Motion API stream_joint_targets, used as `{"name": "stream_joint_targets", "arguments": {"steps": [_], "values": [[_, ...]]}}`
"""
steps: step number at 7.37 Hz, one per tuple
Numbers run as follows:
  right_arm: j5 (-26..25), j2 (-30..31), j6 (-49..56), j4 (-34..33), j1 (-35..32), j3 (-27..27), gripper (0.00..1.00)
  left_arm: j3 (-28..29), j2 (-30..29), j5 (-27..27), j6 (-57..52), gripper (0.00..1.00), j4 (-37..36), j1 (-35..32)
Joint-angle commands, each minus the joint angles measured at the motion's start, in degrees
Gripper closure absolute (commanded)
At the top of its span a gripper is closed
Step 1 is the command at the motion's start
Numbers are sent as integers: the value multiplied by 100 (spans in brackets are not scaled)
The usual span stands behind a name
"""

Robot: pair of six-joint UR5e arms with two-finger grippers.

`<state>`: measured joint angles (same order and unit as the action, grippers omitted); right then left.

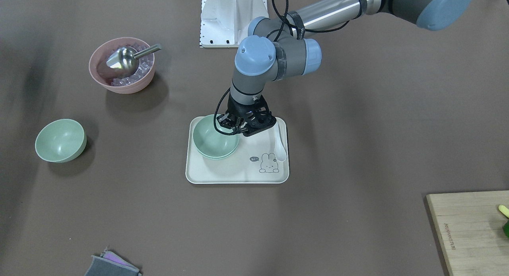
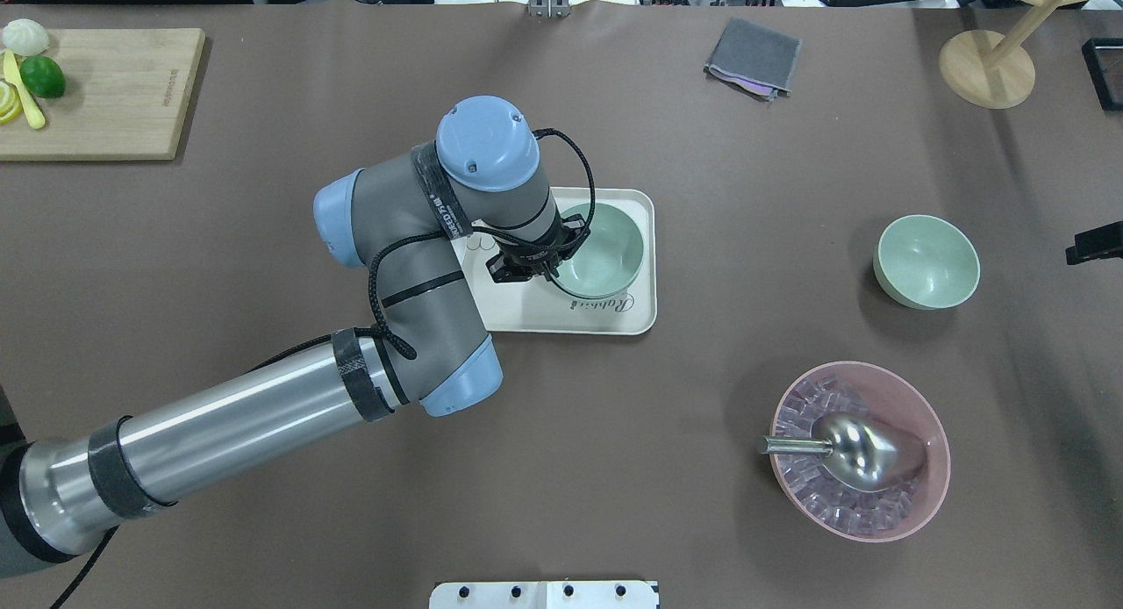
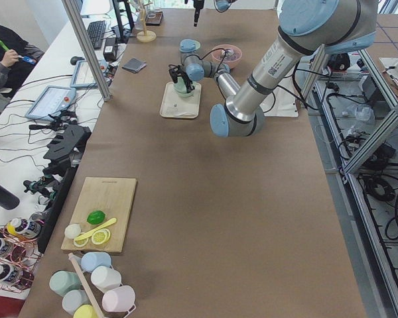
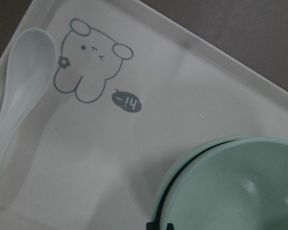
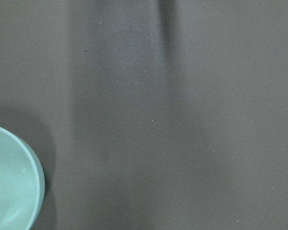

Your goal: Stack green bowls together

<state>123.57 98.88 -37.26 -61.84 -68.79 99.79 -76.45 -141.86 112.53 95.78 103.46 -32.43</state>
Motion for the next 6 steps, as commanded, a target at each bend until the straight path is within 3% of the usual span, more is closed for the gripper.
{"name": "stream_joint_targets", "arguments": {"steps": [1, 3, 4, 5, 6], "values": [[0, 0, 0, -3, 6, -4, 0, -19, 0, 5, -24, 100, 16, 0], [0, 0, 0, -3, -3, -4, 0, -80, 0, 5, -51, 100, 16, -9], [0, 0, 0, 6, 6, -4, 0, -89, 0, 5, -59, 93, 16, -9], [0, 0, 0, -3, 6, -4, 0, -115, 18, 5, -77, 39, 16, -9], [0, -9, 0, -3, 6, -4, 0, -124, 18, -12, -77, 5, 8, -9]]}}
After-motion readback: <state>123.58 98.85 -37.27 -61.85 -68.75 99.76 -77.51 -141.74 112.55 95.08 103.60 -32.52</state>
